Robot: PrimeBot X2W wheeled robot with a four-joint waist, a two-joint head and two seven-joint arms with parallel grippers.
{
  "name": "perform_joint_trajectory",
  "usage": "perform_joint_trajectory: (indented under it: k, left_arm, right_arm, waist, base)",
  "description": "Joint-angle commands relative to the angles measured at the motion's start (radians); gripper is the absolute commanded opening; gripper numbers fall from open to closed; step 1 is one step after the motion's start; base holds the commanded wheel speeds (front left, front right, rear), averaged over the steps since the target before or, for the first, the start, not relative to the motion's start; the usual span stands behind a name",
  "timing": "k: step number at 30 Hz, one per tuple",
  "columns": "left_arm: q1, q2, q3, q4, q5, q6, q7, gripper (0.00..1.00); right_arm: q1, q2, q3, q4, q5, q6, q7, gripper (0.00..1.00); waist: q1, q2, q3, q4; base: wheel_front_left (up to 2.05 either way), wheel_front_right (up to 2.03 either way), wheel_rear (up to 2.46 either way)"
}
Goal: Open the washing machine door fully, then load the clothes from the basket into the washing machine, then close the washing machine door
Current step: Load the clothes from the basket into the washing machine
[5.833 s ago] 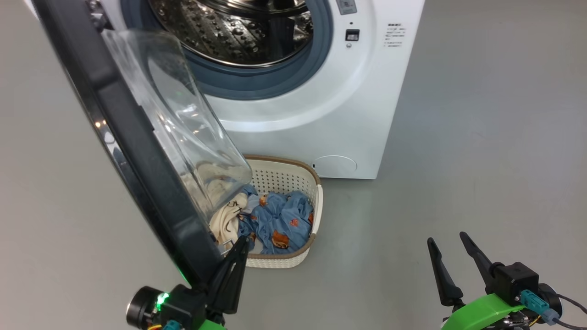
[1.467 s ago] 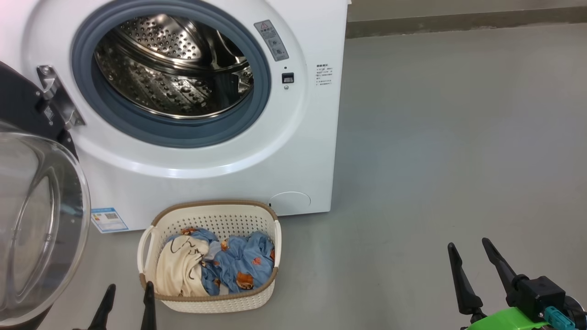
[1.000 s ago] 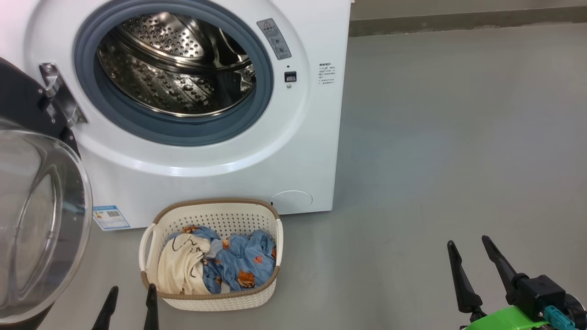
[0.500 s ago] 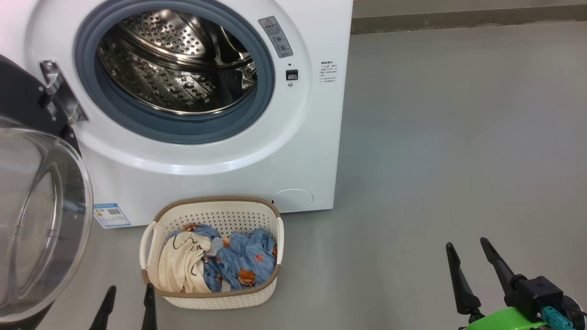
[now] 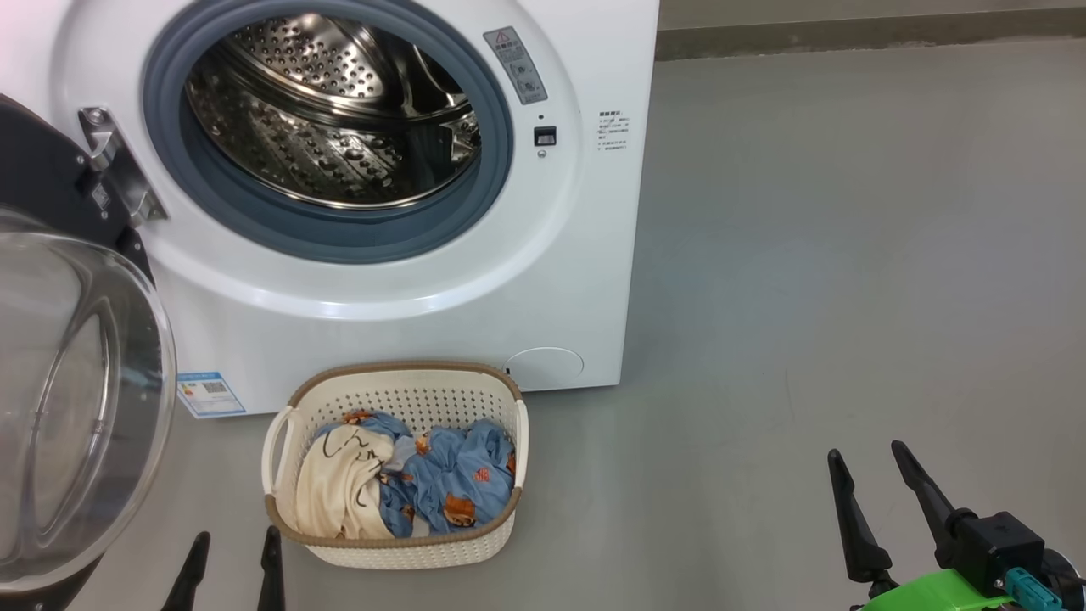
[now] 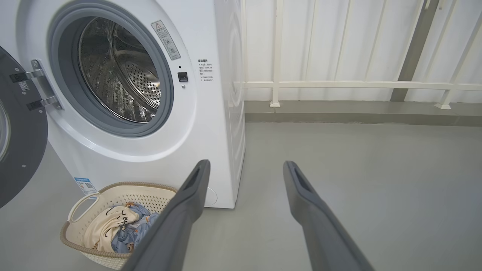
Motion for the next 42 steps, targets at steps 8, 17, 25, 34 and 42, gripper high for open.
perform_joint_trajectory:
  k: [8, 17, 25, 34, 42]
  left_arm:
    - [-0.038, 0.004, 0.039, -0.017, 0.014, -0.012, -0.006, 1.00]
    - [-0.044, 0.004, 0.045, 0.011, 0.000, -0.026, -0.006, 1.00]
    - [-0.049, 0.004, 0.056, 0.008, -0.002, -0.023, -0.006, 1.00]
    - [-0.054, 0.003, 0.065, 0.007, 0.002, -0.004, -0.006, 1.00]
    - [-0.048, 0.003, 0.056, 0.026, 0.001, -0.013, -0.006, 1.00]
  right_arm:
    - [-0.008, -0.003, 0.029, -0.011, -0.012, 0.002, -0.012, 1.00]
    - [-0.005, -0.003, 0.034, -0.005, -0.009, 0.002, -0.012, 1.00]
    - [-0.005, -0.003, 0.036, -0.005, -0.006, 0.002, -0.012, 1.00]
    - [-0.007, -0.002, 0.032, 0.002, 0.003, 0.002, -0.012, 1.00]
    - [-0.002, -0.001, 0.027, 0.010, 0.006, 0.002, -0.012, 1.00]
  waist:
    - [0.0000, 0.0000, -0.004, 0.000]
    - [0.0000, 0.0000, -0.005, 0.006]
    - [0.0000, 0.0000, 0.001, 0.011]
    - [0.0000, 0.0000, 0.009, 0.012]
    - [0.0000, 0.0000, 0.016, 0.014]
  base:
    - [0.00, 0.00, 0.00]
    - [0.66, -0.66, 0.00]
    - [1.75, -1.75, 0.00]
    - [1.49, -1.49, 0.00]
    - [0.33, -0.33, 0.00]
